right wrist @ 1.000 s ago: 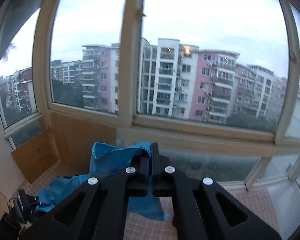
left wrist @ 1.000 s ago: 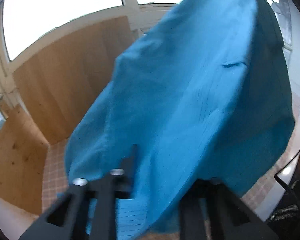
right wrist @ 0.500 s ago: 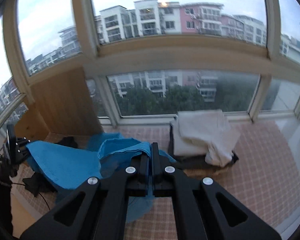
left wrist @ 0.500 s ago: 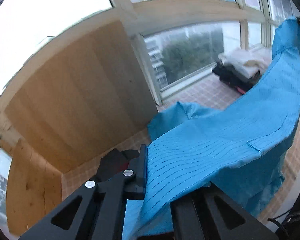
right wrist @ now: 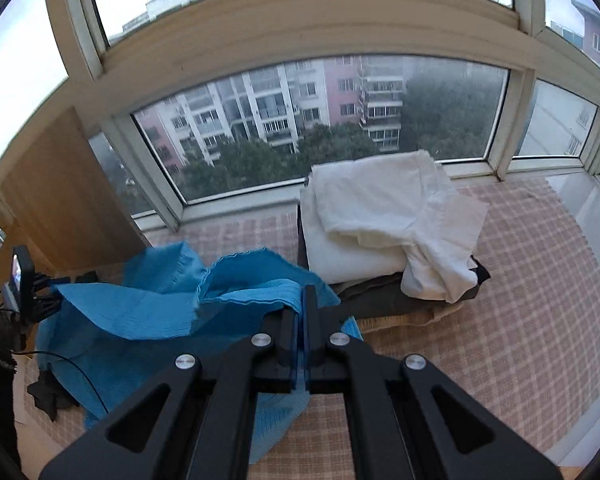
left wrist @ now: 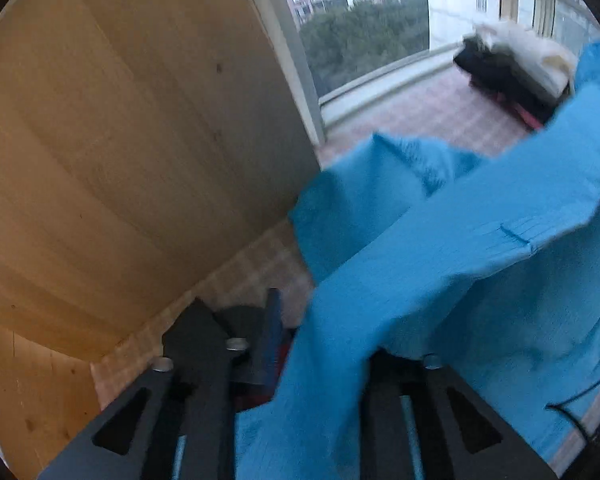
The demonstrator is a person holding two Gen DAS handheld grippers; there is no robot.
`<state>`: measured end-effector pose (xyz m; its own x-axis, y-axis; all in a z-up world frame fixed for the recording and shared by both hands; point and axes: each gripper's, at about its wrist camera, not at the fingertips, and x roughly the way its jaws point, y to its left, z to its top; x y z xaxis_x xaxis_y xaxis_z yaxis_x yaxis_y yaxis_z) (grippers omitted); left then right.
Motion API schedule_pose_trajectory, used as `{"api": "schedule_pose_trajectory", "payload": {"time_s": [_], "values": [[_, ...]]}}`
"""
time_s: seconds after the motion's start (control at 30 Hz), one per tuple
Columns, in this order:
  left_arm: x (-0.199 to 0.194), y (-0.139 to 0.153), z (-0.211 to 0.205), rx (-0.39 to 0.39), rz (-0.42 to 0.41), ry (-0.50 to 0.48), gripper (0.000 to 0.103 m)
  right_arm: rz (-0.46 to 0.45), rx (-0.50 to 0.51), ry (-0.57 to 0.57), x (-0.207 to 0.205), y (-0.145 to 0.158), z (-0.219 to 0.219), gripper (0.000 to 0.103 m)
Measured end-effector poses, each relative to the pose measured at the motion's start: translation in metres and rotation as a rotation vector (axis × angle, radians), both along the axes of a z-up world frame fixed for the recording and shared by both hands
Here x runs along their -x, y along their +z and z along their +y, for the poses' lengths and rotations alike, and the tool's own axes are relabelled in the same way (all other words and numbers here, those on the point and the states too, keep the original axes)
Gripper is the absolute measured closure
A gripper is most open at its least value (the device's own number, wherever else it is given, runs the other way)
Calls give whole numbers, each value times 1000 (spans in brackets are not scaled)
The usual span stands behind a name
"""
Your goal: Fold clothes
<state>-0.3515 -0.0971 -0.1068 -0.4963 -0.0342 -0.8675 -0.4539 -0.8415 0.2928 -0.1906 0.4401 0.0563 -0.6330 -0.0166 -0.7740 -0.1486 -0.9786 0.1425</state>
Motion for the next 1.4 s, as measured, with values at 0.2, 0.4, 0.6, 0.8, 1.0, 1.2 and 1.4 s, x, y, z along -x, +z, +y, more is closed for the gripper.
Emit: {"api": "schedule_pose_trajectory", "payload": {"time_s": [0.2, 0.4, 0.6, 0.8, 1.0, 1.2, 1.4], "values": [[-73, 9, 5, 11, -19, -117, 72, -27, 4, -2, 11, -13, 10, 102], [-117, -3, 47, -30, -44, -261, 69, -23, 43, -47, 17, -18, 34, 102], [-25, -13, 10, 69, 11, -55, 69, -27, 38, -45, 17, -20, 34, 102], [-1, 17, -45, 17, 56, 85, 64, -28, 41, -23, 19, -21, 26, 102], [-38, 18, -66, 15, -4, 34, 59, -26, 39, 14, 20, -19, 12, 102], [-99, 25, -10, -136, -59, -148, 59, -23, 30, 31, 21, -16, 2, 102], [-105, -20, 114, -173, -171, -489, 57, -26, 21, 46, 24, -14, -5, 102]]}}
